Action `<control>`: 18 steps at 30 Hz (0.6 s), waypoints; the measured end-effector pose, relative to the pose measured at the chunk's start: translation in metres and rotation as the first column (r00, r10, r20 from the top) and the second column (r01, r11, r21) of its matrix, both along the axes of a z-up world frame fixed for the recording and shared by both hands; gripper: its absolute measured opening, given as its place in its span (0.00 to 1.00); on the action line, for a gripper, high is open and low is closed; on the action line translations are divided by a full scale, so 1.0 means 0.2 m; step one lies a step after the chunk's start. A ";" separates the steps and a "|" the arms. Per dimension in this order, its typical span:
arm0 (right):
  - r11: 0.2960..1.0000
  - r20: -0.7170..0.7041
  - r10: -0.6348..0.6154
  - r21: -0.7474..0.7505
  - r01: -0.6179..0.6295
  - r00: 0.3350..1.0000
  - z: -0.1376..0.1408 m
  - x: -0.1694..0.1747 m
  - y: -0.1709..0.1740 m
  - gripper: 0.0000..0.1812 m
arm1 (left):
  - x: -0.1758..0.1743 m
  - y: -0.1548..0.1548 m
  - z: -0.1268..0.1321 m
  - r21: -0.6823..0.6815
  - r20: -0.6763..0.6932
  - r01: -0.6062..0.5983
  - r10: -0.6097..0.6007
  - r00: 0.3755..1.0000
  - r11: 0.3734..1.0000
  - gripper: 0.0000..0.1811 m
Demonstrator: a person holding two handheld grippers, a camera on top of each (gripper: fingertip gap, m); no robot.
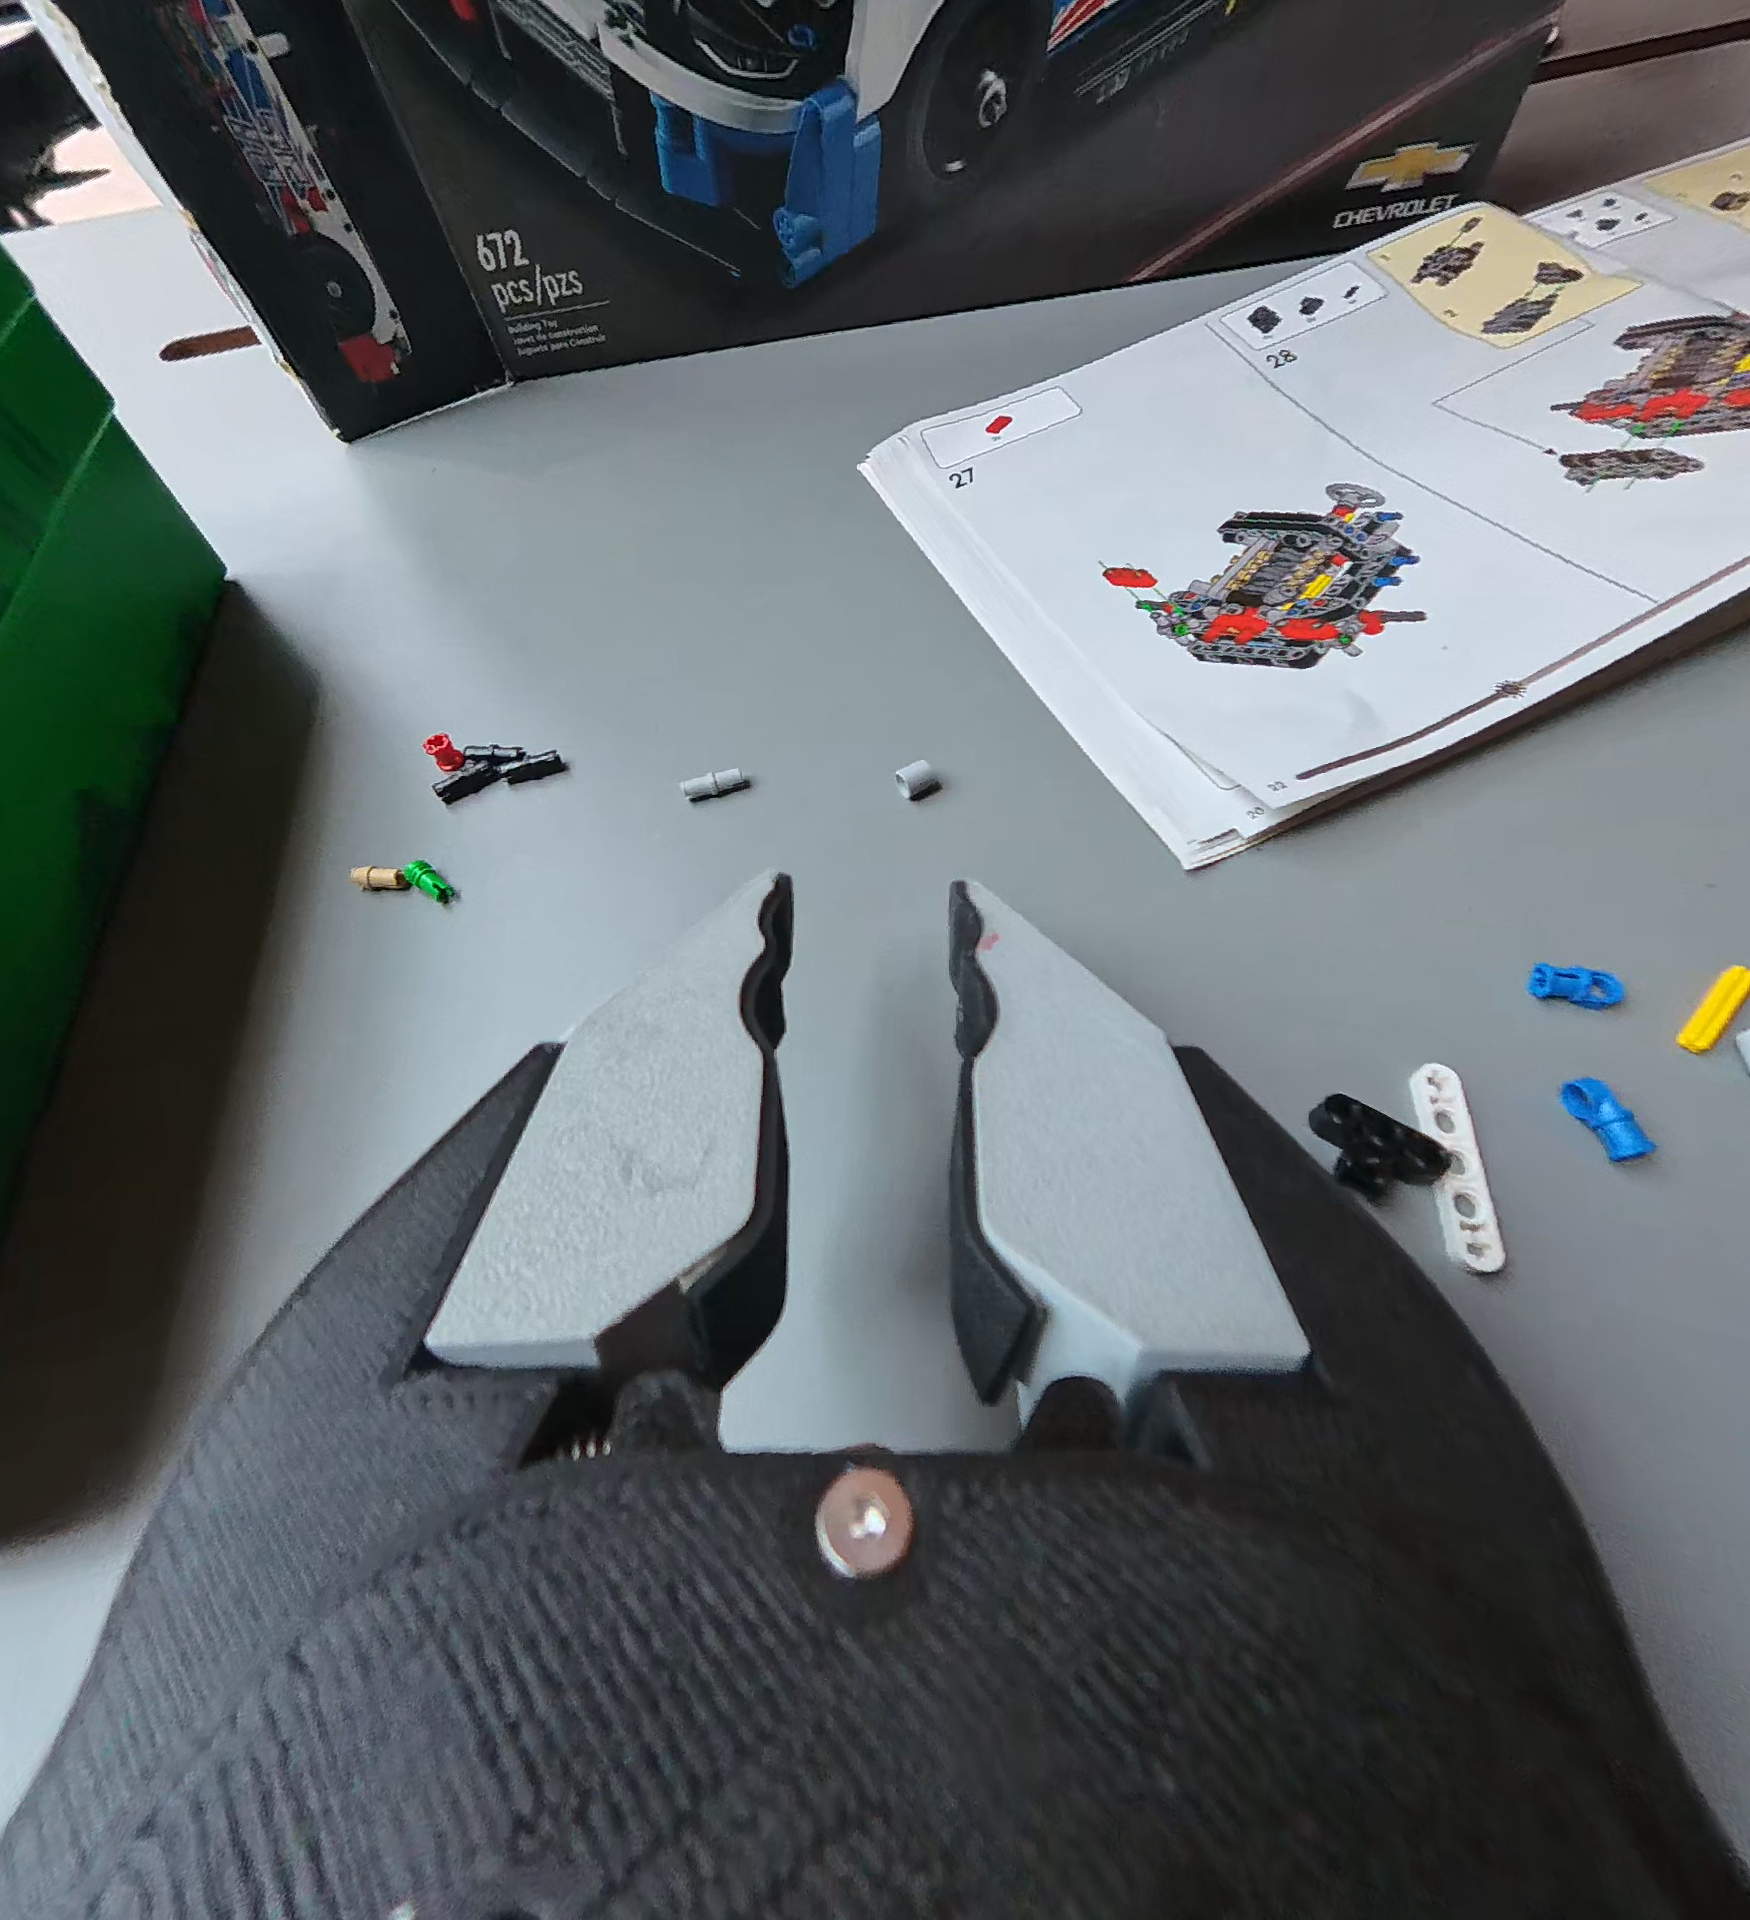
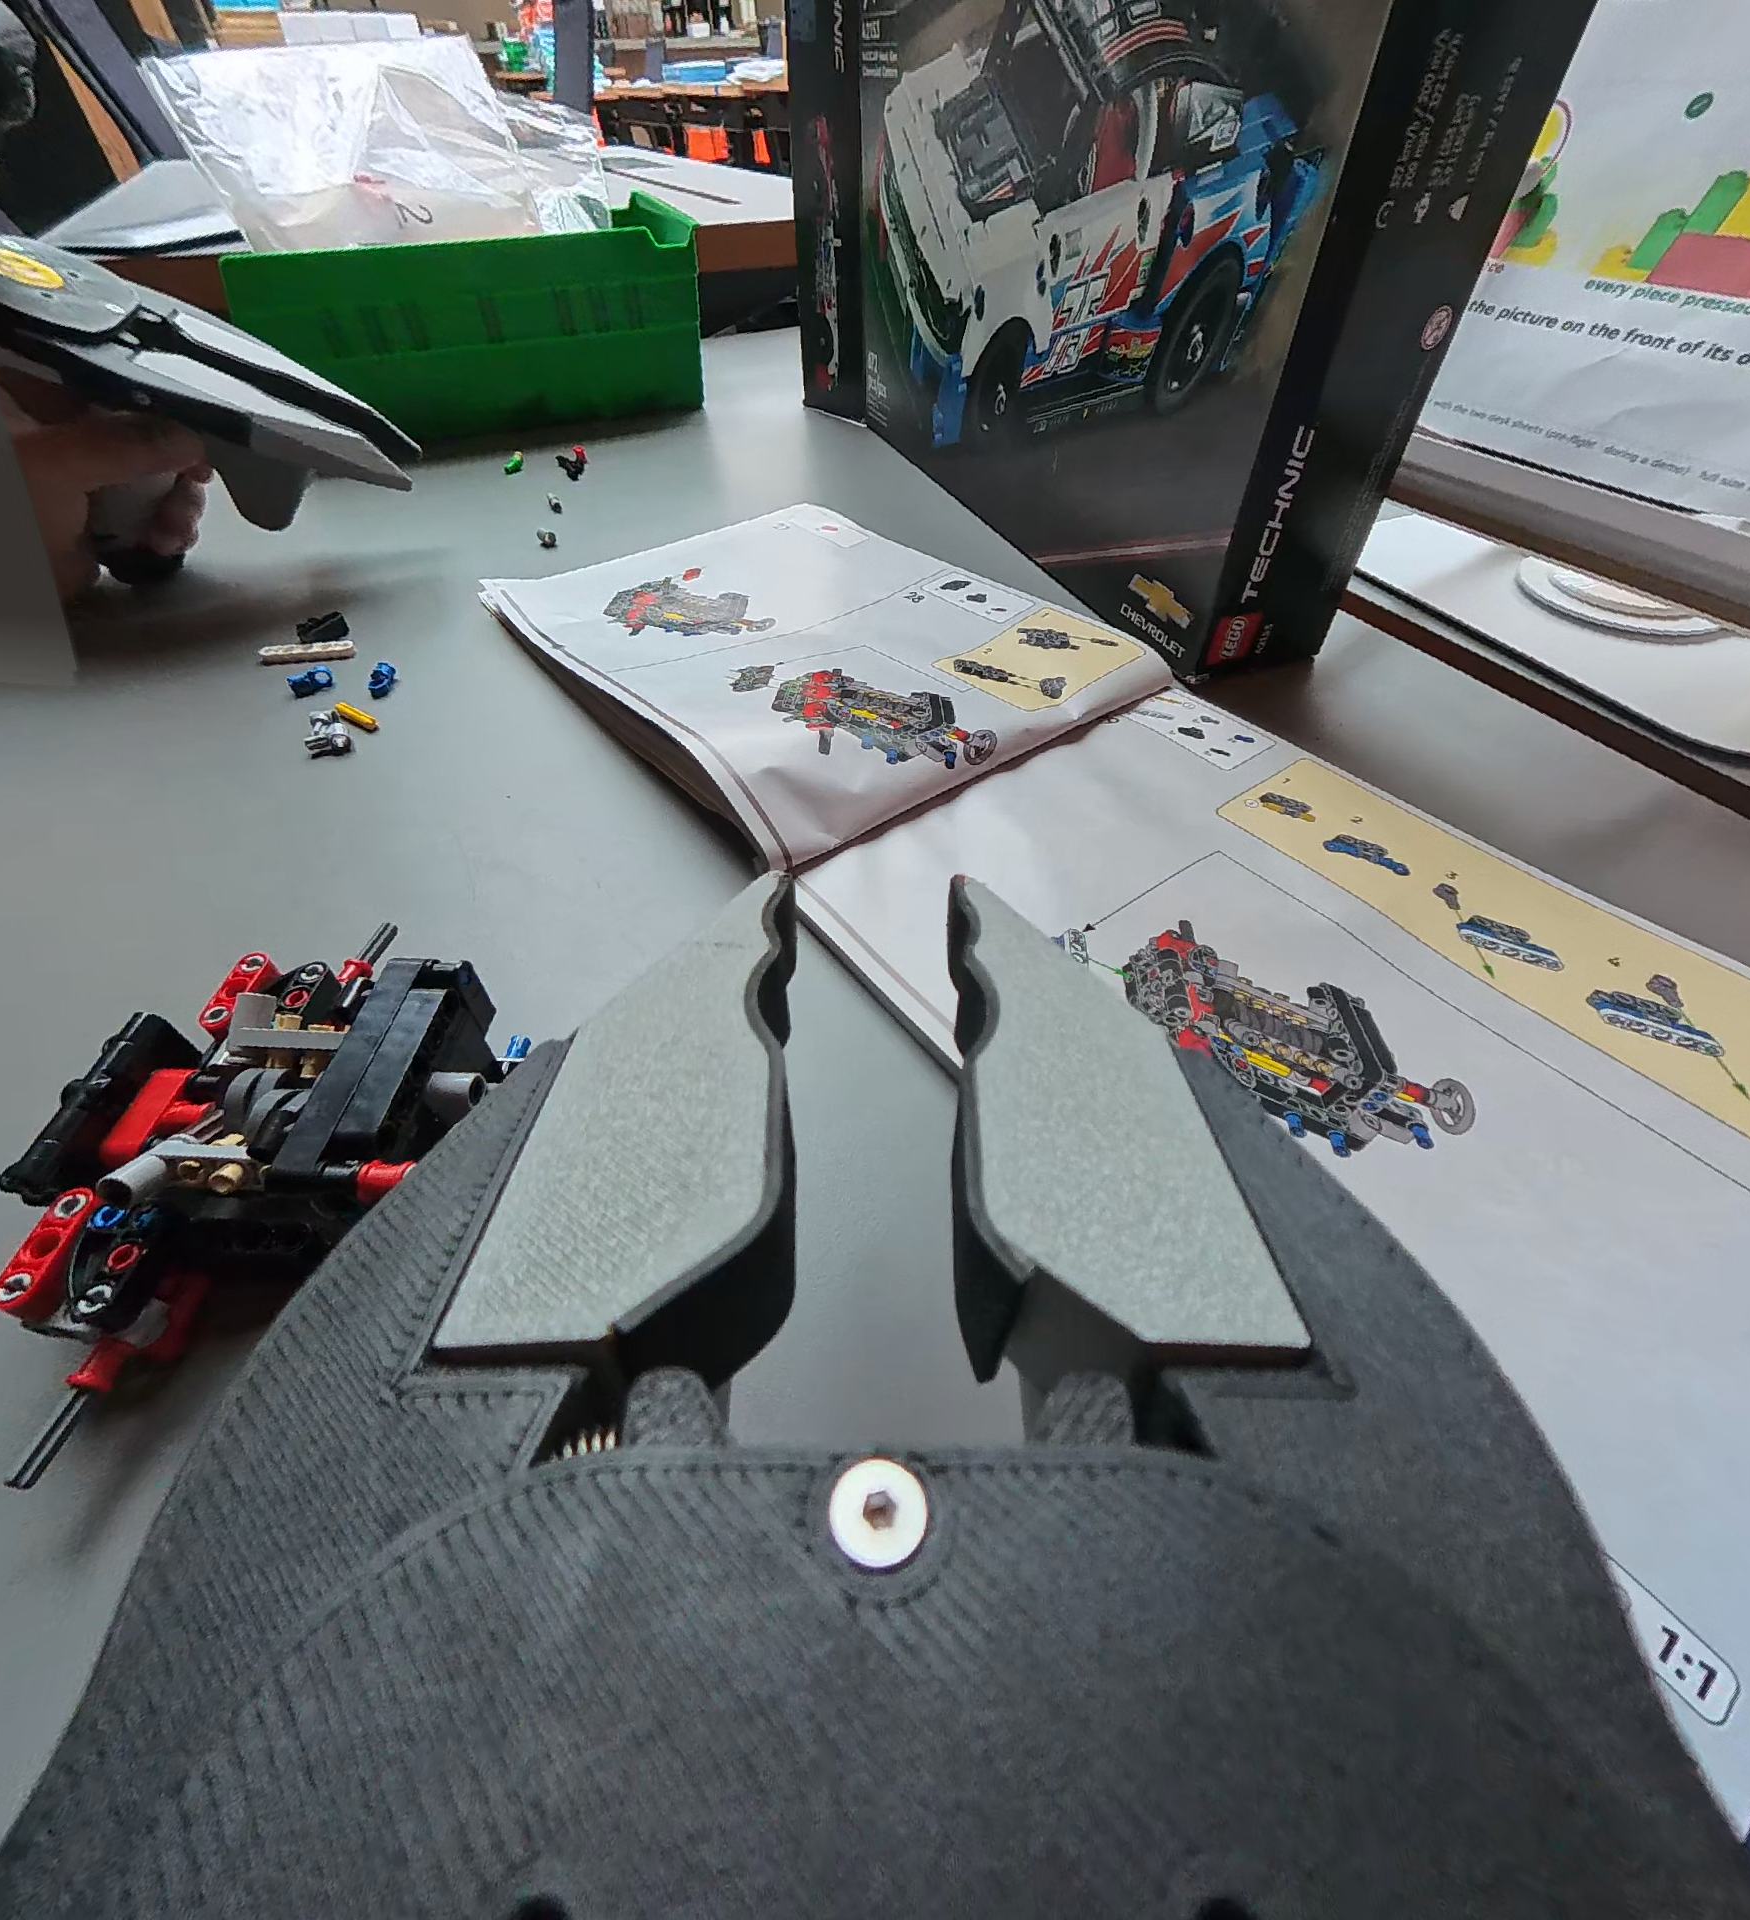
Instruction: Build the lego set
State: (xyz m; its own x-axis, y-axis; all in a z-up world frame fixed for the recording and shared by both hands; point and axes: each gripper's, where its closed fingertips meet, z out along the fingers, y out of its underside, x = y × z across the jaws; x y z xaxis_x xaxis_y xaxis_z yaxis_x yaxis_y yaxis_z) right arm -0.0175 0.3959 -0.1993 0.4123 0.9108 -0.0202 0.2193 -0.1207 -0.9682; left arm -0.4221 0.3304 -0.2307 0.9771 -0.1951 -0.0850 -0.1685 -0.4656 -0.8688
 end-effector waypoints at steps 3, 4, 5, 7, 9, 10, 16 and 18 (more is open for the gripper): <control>1.000 -0.002 -0.003 0.001 0.003 1.000 0.00 0.00 0.00 0.14 | -0.05 0.00 -0.01 -0.020 0.012 -0.058 0.058 0.998 0.998 0.15; 1.000 -0.001 -0.004 0.001 0.004 1.000 0.00 0.00 0.00 0.14 | -0.08 0.01 -0.02 -0.033 0.013 -0.088 0.088 0.996 0.996 0.15; 1.000 -0.001 -0.006 0.001 0.006 1.000 0.00 0.00 0.00 0.14 | -0.11 0.01 -0.03 -0.042 0.012 -0.123 0.124 0.992 0.991 0.15; 1.000 0.000 -0.008 0.004 0.008 1.000 0.00 0.00 0.00 0.14 | -0.14 0.01 -0.03 -0.051 0.026 -0.148 0.149 0.988 0.988 0.15; 1.000 0.001 -0.010 0.005 0.010 1.000 0.00 0.00 0.00 0.14 | -0.16 0.03 -0.03 -0.053 0.043 -0.146 0.149 0.988 0.988 0.15; 1.000 0.002 -0.011 0.006 0.011 1.000 0.00 0.00 0.00 0.14 | -0.17 0.04 -0.03 -0.057 0.049 -0.137 0.140 0.989 0.989 0.15; 1.000 0.010 -0.014 0.013 0.014 1.000 0.00 0.00 0.00 0.14 | -0.27 0.22 -0.03 -0.239 0.032 -0.009 0.017 0.999 0.971 0.16; 1.000 0.011 -0.014 0.015 0.013 1.000 0.00 0.00 0.00 0.14 | -0.31 0.27 -0.05 -0.328 -0.020 0.020 -0.028 0.999 0.944 0.16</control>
State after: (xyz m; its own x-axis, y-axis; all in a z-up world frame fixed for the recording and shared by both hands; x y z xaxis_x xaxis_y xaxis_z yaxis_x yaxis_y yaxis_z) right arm -0.0172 0.3963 -0.2002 0.4246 0.9054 -0.0017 0.2288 -0.1091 -0.9673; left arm -0.4850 0.3845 -0.2407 0.9702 -0.2394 -0.0358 -0.2021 -0.7194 -0.6645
